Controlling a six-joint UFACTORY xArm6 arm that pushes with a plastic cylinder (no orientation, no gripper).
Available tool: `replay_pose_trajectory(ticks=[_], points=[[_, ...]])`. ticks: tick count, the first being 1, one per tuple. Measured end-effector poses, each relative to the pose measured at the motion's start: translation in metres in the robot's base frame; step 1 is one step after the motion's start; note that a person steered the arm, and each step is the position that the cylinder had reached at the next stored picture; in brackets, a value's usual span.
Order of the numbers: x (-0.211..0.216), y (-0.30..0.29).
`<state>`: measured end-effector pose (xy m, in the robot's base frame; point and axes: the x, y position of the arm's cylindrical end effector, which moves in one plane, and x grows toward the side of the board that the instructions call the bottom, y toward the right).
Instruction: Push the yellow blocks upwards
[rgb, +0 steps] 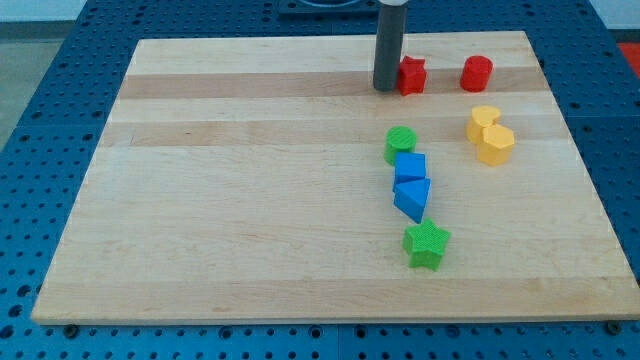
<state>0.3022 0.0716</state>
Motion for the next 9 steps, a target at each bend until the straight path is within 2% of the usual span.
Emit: replay_pose_trajectory(ticks=[1,3,5,6,7,8,9], points=[[0.022,0.022],[0.051,0.145],[0.118,0.211],[0.153,0.176],[0.159,0.127],[0.141,0.100],[0.136,0.108]])
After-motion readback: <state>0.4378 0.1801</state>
